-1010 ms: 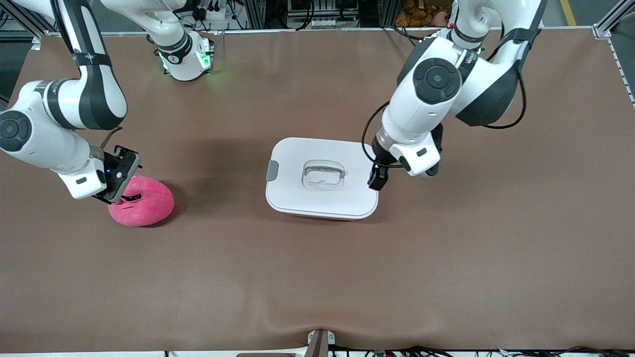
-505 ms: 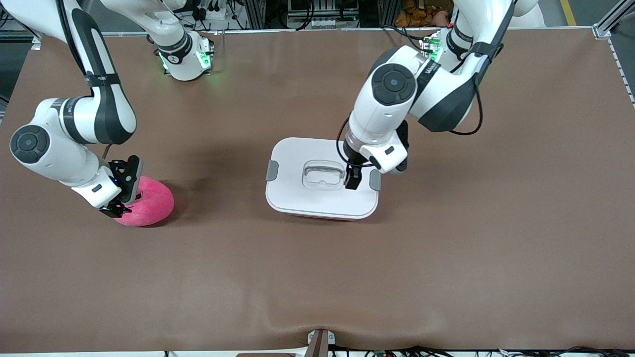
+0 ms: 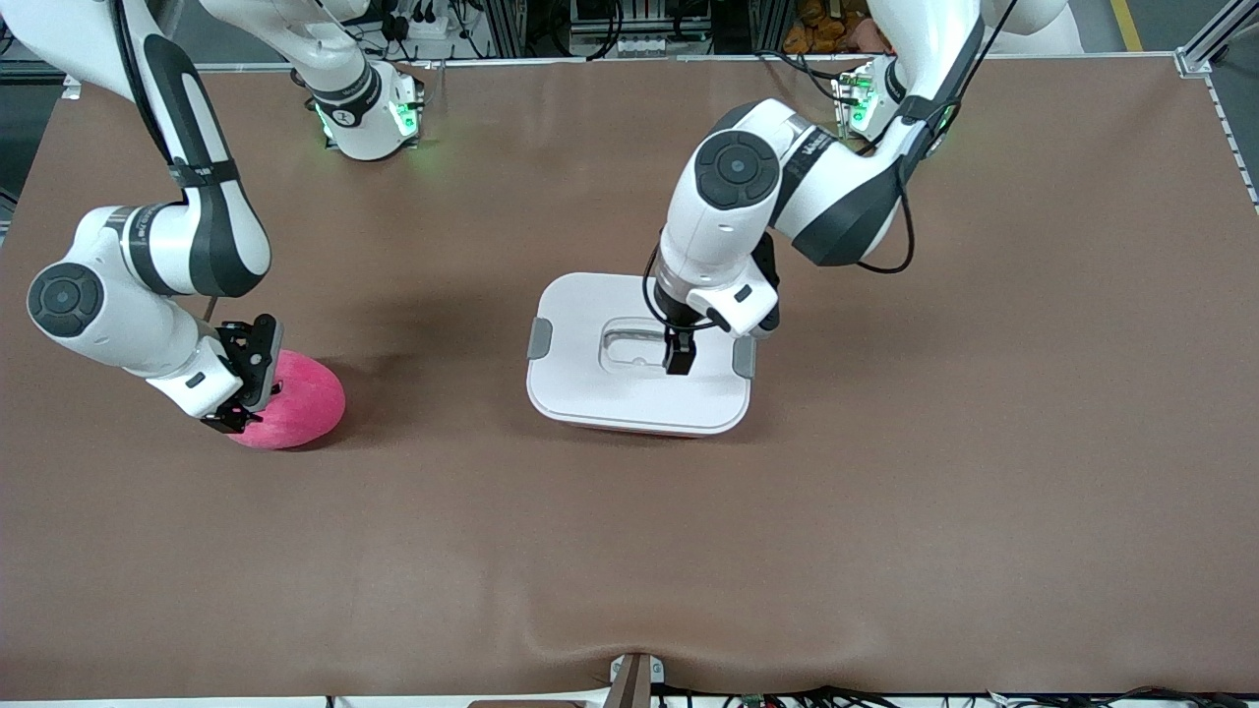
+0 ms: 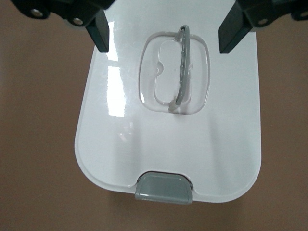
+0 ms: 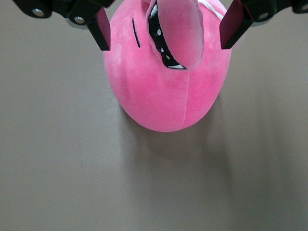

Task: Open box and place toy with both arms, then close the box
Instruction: 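Grasp the plush with the right gripper while the left gripper grips the handle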

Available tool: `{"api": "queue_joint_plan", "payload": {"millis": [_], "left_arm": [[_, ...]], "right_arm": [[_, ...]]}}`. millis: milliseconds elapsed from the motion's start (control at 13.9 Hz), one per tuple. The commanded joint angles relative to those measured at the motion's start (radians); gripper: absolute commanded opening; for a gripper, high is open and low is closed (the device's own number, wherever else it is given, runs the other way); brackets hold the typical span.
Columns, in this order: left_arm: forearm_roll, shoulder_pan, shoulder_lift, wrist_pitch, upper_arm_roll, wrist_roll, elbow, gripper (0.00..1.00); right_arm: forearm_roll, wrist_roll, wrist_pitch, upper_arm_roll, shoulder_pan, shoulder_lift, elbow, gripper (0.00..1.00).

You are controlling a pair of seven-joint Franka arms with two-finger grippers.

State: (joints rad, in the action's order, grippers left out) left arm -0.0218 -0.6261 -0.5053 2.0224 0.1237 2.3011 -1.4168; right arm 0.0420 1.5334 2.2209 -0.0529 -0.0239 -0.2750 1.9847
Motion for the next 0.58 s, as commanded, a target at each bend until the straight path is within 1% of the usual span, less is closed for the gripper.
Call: {"api": "queue_joint_plan", "payload": {"millis": [0, 72, 505], "left_arm": [[0.045, -0.046, -0.048, 0.039, -0.013, 0.076, 0.030, 1.00], [0.057, -0.049, -0.054, 0.044, -0.013, 0.078, 0.030, 1.00], [0.095, -0.086, -0.113, 0.047, -0.013, 0.092, 0.029, 1.00]], "right_arm": [[0.013, 0.025, 0.005, 0.008, 0.019, 0.002, 0.008, 0.22], [0.013, 0.025, 0.005, 0.008, 0.019, 0.002, 0.008, 0.00], [-0.001, 0.013, 0.010, 0.008, 0.022, -0.001, 0.006, 0.00]]}}
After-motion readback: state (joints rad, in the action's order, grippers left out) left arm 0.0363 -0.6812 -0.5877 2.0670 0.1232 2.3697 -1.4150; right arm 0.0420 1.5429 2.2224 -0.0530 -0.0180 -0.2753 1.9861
